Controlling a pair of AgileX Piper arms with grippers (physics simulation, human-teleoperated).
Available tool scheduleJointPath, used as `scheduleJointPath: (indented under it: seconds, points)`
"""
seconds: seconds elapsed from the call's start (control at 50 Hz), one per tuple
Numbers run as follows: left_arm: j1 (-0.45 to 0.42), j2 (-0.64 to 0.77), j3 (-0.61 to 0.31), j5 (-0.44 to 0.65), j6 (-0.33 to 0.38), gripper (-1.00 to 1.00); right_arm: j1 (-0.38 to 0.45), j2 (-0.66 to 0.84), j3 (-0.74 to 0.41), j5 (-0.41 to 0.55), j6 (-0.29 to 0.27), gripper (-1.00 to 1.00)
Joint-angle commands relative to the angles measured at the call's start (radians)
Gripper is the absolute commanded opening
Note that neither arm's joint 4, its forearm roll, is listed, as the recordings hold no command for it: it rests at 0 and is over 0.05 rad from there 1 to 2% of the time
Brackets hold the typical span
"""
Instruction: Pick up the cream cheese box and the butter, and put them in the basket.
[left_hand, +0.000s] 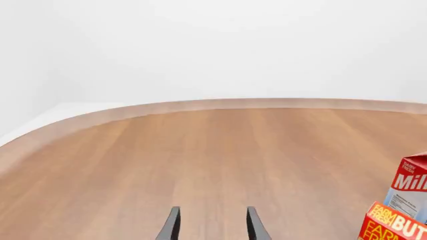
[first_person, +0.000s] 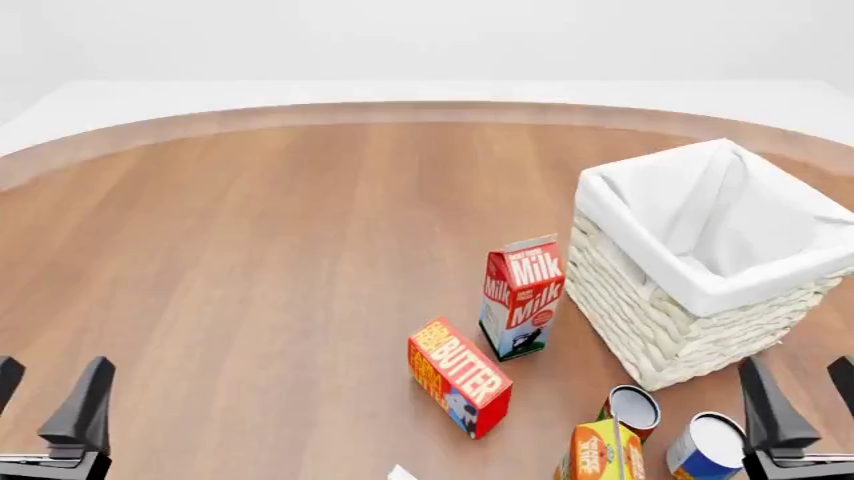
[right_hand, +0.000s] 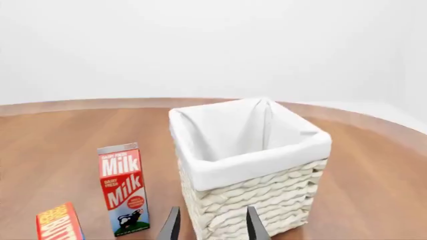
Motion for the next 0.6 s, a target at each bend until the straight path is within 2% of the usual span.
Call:
scheduleJointPath:
  seconds: [0.02,0.08,0.1,0.12,0.18,0.26,0.34,0.4,0.46,0.5,0.6]
  points:
    - [0.000,0.000,0.000,0.000,0.000,1.00,0.005,0.019,-0.002,-0.002,0.031,1.00]
    - [0.000,0.000,0.000,0.000,0.000,1.00,0.010,0.052,-0.007,-0.016,0.041,1.00]
    - [0.000,0.000,0.000,0.000,0.000,1.00,0.012,0.067,-0.017,-0.014,0.074,1.00]
    - [0.000,0.000,0.000,0.000,0.000,1.00,0.018,0.069,-0.030,-0.003,0.093,1.00]
    - [0.000,0.000,0.000,0.000,0.000,1.00,0.045,0.035,-0.053,0.047,0.075,1.00]
    - [0.000,0.000,0.000,0.000,0.000,1.00,0.119,0.108,-0.167,0.119,0.122,1.00]
    - [0.000,0.000,0.000,0.000,0.000,1.00,0.165,0.159,-0.206,0.131,0.124,1.00]
    - [0.000,0.000,0.000,0.000,0.000,1.00,0.195,0.214,-0.245,0.145,0.146,1.00]
    - [0.000,0.000,0.000,0.000,0.000,1.00,0.219,0.293,-0.321,0.170,0.145,1.00]
    - [0.000,0.000,0.000,0.000,0.000,1.00,0.214,0.301,-0.365,0.193,0.117,1.00]
    - [0.000,0.000,0.000,0.000,0.000,1.00,0.273,0.411,-0.436,0.220,0.136,1.00]
